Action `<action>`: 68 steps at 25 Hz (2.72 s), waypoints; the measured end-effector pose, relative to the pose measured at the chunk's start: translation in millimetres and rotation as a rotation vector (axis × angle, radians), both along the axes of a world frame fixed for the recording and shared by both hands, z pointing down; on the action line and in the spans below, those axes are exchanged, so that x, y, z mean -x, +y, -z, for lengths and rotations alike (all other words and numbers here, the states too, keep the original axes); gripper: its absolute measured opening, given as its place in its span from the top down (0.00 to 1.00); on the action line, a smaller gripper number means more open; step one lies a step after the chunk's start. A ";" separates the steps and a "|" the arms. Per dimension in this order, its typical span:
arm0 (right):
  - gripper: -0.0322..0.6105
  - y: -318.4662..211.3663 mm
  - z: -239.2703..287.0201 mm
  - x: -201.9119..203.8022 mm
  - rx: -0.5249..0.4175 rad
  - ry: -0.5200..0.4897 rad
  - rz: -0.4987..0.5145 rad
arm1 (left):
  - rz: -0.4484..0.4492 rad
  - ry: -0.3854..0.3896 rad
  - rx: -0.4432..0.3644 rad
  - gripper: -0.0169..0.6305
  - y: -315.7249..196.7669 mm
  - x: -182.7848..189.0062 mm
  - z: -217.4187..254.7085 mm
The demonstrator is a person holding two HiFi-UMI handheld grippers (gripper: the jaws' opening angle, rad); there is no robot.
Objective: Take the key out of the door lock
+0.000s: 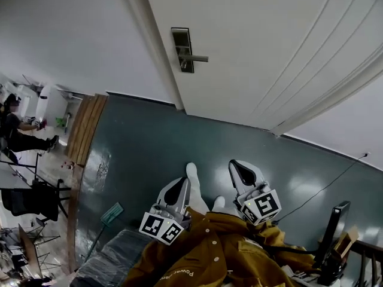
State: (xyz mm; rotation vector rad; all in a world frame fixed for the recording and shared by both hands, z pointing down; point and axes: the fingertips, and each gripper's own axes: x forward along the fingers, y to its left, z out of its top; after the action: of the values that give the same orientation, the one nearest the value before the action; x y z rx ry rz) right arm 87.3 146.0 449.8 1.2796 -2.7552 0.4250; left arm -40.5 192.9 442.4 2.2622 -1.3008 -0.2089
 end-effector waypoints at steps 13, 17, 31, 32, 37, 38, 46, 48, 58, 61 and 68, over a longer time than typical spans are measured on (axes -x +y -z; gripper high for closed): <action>0.94 -157.8 9.4 73.7 -0.010 -0.037 -0.071 | -0.141 0.022 -0.043 0.97 -180.3 55.6 9.4; 0.94 -185.5 13.3 77.3 -0.007 -0.035 -0.077 | -0.143 0.030 -0.040 0.97 -221.2 59.4 16.5; 0.94 -272.0 16.7 41.6 -0.026 -0.042 -0.022 | -0.203 -0.043 -0.130 0.97 -366.8 45.7 71.2; 0.94 -272.8 18.7 41.4 -0.026 -0.050 -0.015 | -0.212 -0.059 -0.136 0.97 -374.8 45.5 79.3; 0.94 -296.1 16.4 25.3 -0.028 -0.070 0.032 | -0.239 -0.109 -0.241 0.97 -440.6 25.8 125.4; 0.94 -300.3 14.2 27.6 -0.022 -0.067 0.040 | -0.247 -0.124 -0.252 0.97 -454.2 25.6 130.5; 0.94 -319.0 3.8 63.7 -0.014 -0.068 0.072 | -0.264 -0.182 -0.257 0.97 -517.3 41.1 124.9; 0.94 -319.8 3.0 68.3 -0.014 -0.063 0.076 | -0.263 -0.205 -0.252 0.97 -522.3 43.5 120.7; 0.94 -325.5 -24.3 85.2 0.048 0.013 0.095 | -0.257 -0.188 -0.211 0.97 -533.3 45.8 116.0; 0.93 -330.6 -64.3 105.8 0.117 -0.087 0.155 | -0.262 -0.192 -0.218 0.97 -536.7 44.3 112.4; 0.80 -367.9 -129.5 136.1 0.423 -0.505 0.147 | -0.271 -0.186 -0.222 0.97 -535.9 42.2 110.3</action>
State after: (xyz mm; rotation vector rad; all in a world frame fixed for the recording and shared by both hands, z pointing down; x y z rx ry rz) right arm -48.8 -221.9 579.3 0.9570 -2.8620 1.3926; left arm -82.8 -343.0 332.1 2.6722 -1.0872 -0.0474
